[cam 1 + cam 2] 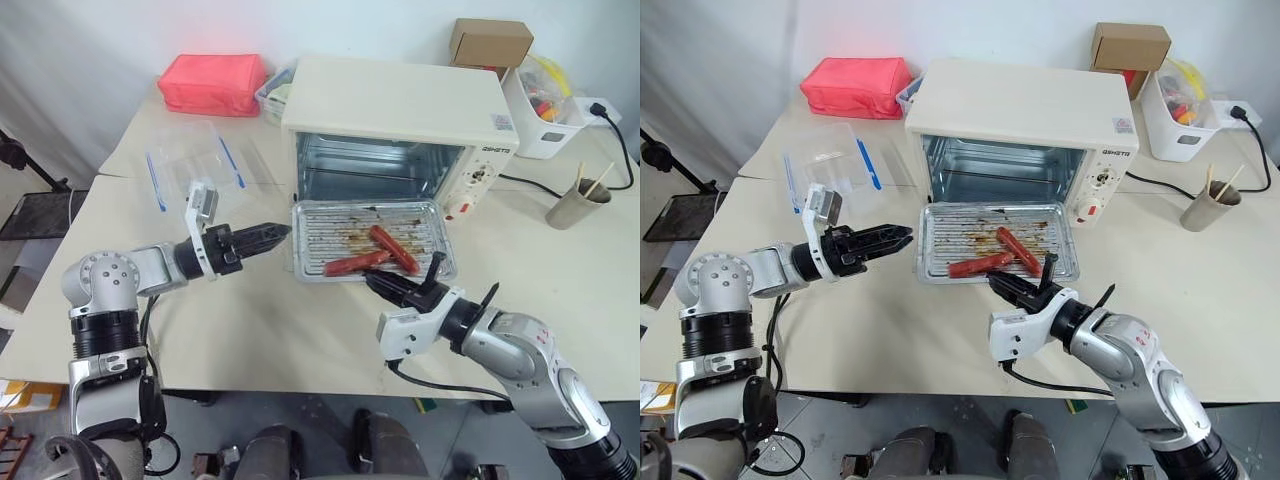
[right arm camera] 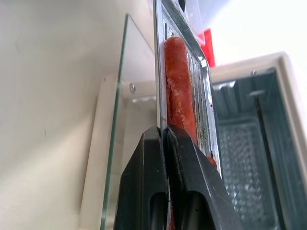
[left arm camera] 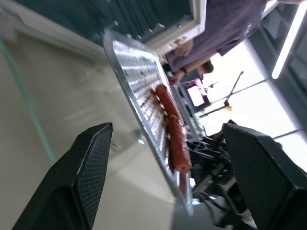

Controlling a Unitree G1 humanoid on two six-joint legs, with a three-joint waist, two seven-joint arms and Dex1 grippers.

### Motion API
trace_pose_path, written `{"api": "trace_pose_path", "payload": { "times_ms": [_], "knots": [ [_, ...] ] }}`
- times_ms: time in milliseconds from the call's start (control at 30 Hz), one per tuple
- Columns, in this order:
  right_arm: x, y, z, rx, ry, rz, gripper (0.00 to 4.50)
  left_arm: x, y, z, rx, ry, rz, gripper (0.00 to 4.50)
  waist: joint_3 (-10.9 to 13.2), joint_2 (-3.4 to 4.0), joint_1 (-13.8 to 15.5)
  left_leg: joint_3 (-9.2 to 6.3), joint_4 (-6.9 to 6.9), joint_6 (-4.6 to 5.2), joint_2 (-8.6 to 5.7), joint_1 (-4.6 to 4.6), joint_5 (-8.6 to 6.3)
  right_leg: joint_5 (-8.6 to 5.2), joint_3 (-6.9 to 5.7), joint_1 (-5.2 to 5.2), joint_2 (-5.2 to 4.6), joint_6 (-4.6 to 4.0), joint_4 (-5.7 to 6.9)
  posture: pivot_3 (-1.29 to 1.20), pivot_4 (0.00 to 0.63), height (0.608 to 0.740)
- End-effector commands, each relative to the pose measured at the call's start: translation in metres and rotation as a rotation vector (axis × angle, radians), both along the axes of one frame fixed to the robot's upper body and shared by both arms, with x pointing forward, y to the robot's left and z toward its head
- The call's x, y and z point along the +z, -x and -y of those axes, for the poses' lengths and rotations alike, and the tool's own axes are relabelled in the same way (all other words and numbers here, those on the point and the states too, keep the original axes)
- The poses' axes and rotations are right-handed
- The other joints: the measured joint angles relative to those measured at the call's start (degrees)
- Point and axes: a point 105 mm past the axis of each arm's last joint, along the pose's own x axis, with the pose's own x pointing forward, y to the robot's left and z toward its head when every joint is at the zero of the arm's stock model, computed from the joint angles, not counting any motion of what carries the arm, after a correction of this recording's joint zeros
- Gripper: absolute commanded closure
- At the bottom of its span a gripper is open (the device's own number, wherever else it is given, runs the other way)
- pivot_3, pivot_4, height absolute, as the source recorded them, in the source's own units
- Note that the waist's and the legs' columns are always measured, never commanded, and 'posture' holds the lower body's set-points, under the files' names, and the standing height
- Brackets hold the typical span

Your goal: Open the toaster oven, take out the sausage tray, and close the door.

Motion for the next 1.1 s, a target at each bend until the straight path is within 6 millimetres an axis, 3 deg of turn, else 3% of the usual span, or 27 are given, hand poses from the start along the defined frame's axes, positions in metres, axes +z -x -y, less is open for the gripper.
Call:
{"api": "trace_pose_path", "payload": {
  "times_ms": [33, 133, 233, 600, 800, 1000, 1100],
  "knots": [
    [0.009, 0.007, -0.012, 0.081, -0.021, 0.028, 4.49, 0.007, 0.009, 0.008, -0.049, 0.004, -0.007, 0.66, 0.0, 0.0, 0.0, -0.01, 0.0, -0.01, 0.0, 0.0, 0.01, 0.0, 0.01, 0.0, -0.01, 0.0, 0.01, 0.0, 0.15, 0.74],
    [0.007, 0.011, -0.017, 0.117, -0.03, 0.014, 4.49, 0.004, 0.011, 0.016, -0.06, 0.034, -0.037, 0.66, 0.0, -0.01, 0.0, -0.01, 0.0, -0.02, -0.01, 0.0, 0.01, 0.0, 0.08, 0.0, 0.0, 0.0, 0.03, 0.0, 0.15, 0.74],
    [0.006, 0.012, -0.017, 0.123, -0.027, 0.01, 4.5, 0.002, 0.015, 0.021, -0.075, 0.051, -0.048, 1.23, 0.0, -0.02, 0.1, -0.02, 0.01, -0.03, -0.01, -0.01, 0.01, 0.0, 0.19, 0.0, -0.01, 0.0, 0.04, 0.0, 0.15, 0.74],
    [0.004, 0.01, -0.014, 0.13, -0.008, -0.003, 4.5, -0.009, 0.013, 0.014, -0.039, 0.082, -0.156, 4.46, 0.0, -0.03, 0.1, -0.02, 0.01, -0.1, -0.02, 0.08, 0.03, -0.01, 0.51, -0.01, -0.03, -0.02, 0.14, 0.0, 0.15, 0.74],
    [0.007, 0.014, -0.013, 0.147, -0.078, -0.089, 4.5, -0.013, 0.007, 0.011, -0.04, 0.16, -0.271, 4.46, 0.0, -0.05, 0.1, -0.02, 0.01, -0.1, -0.05, 0.12, 0.03, -0.01, 0.55, -0.01, -0.03, -0.02, 0.21, 0.0, 0.15, 0.74],
    [0.014, 0.024, -0.012, 0.219, -0.099, -0.087, 2.83, -0.017, 0.007, 0.005, -0.034, 0.191, -0.356, 4.5, 0.0, -0.06, 0.0, -0.01, 0.01, -0.1, -0.05, 0.18, 0.03, -0.01, 0.57, -0.02, -0.04, -0.02, 0.28, 0.0, 0.15, 0.74],
    [0.02, 0.034, -0.006, 0.271, -0.13, -0.1, 2.83, -0.022, 0.011, -0.004, 0.007, 0.202, -0.388, 4.5, 0.0, -0.06, 0.0, -0.01, -0.02, -0.12, -0.07, 0.25, 0.03, -0.01, 0.65, 0.0, -0.08, -0.02, 0.32, 0.0, 0.15, 0.74]
  ]
}}
